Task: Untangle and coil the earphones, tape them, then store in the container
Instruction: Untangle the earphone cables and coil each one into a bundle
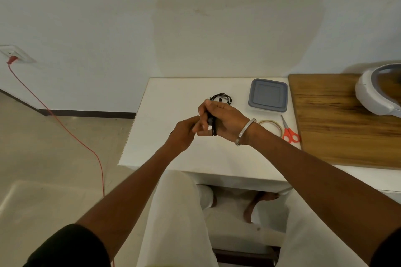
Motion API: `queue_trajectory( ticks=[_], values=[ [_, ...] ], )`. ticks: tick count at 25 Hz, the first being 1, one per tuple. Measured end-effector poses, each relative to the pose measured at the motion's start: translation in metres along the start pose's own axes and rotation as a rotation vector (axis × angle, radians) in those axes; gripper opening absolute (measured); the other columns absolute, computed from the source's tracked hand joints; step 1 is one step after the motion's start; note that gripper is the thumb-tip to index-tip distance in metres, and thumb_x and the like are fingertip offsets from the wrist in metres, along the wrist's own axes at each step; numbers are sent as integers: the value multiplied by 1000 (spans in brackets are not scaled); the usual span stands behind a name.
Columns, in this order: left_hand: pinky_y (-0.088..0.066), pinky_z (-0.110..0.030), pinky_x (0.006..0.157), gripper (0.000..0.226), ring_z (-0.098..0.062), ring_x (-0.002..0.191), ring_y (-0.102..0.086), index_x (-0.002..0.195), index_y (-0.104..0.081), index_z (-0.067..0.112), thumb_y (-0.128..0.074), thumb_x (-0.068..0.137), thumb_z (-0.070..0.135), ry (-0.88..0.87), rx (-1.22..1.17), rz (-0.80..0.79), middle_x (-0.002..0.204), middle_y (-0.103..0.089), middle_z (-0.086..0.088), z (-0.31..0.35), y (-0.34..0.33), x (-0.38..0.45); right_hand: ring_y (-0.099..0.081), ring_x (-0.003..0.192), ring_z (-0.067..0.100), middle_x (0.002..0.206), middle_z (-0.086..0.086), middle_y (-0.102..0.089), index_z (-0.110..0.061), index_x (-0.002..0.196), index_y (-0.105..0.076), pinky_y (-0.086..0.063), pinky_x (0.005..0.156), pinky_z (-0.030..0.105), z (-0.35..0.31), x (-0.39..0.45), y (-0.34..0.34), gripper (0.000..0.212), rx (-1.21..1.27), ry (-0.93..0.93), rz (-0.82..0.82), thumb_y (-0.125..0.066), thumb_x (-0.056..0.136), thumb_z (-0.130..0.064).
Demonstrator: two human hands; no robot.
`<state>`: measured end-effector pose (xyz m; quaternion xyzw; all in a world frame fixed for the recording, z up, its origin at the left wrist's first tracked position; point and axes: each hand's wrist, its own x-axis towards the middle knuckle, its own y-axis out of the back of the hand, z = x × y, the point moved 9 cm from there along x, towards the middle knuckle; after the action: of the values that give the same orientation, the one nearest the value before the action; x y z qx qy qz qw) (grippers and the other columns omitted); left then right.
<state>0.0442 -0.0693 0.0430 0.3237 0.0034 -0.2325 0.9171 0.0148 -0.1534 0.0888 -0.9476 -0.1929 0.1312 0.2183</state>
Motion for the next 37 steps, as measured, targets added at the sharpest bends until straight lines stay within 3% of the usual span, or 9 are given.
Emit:
queue_trajectory(
  ticks=[9, 16, 19, 21, 23, 25, 30, 33, 37],
  values=[
    [-47, -12, 55, 26, -1, 51, -49, 114, -58, 22, -35, 104, 19, -38, -27, -312, 64, -49, -2, 8, -50, -15, -67, 101, 24, 79, 0, -69, -20, 89, -58, -39, 94, 51, -23, 5, 39, 34, 43, 223, 365, -31, 101, -35],
    [-44, -10, 66, 29, -6, 69, -56, 116, -65, 20, -39, 103, 25, -110, 137, -278, 75, -58, 5, 11, -34, -12, -67, 79, 3, 88, 12, -71, -7, 94, -59, -47, 72, 10, -23, 0, 51, 30, -658, 285, 405, -33, 102, -18],
    [-46, -10, 71, 27, -2, 73, -57, 108, -69, 21, -43, 101, 26, -83, 142, -265, 79, -62, 1, 4, -23, -11, -65, 88, 10, 89, 3, -70, -17, 90, -59, -47, 94, 31, -5, 3, 58, 28, -1021, 170, 305, -33, 101, -21],
    [-47, -10, 71, 27, 1, 72, -58, 105, -71, 24, -45, 101, 29, -75, 144, -261, 82, -64, -5, 1, -16, -12, -62, 94, 9, 89, -9, -69, -23, 93, -59, -24, 111, 52, 2, 2, 67, 29, -1346, 48, 303, -31, 100, -19],
    [-47, -14, 72, 26, 0, 74, -59, 103, -72, 25, -47, 100, 31, -80, 137, -249, 81, -64, -6, 3, -10, -14, -61, 96, 8, 86, -12, -68, -25, 99, -58, 0, 114, 56, 8, -1, 70, 30, -1577, -81, 269, -28, 99, -17],
    [-48, -17, 72, 26, -6, 77, -61, 103, -72, 25, -47, 100, 32, -95, 140, -235, 80, -64, -2, 7, -4, -15, -61, 92, 11, 75, -15, -60, -23, 101, -56, 4, 113, 57, 14, -6, 69, 30, -1643, -139, 191, -25, 100, -24],
    [-54, -38, 75, 24, -24, 78, -62, 100, -71, 25, -50, 98, 35, -156, 157, -193, 83, -67, -7, 16, 6, -10, -54, 71, 12, 68, -12, -54, -23, 83, -53, -15, 109, 57, 23, -10, 58, 39, -1709, -76, 60, -28, 96, -51],
    [-48, -30, 66, 20, -20, 68, -57, 100, -69, 23, -52, 97, 32, -207, 182, -153, 82, -68, 0, 26, 13, -7, -53, 69, 8, 68, -13, -56, -23, 83, -57, -24, 105, 48, 35, -12, 53, 36, -1678, -112, -78, -35, 96, -47],
    [-43, -14, 65, 18, -11, 68, -55, 103, -67, 20, -50, 99, 23, -256, 227, -109, 83, -64, 15, 30, 21, -5, -57, 62, 9, 62, -1, -66, -17, 81, -60, -47, 77, 28, 39, -13, 48, 39, -1288, -157, -70, -34, 99, -40]
  ],
)
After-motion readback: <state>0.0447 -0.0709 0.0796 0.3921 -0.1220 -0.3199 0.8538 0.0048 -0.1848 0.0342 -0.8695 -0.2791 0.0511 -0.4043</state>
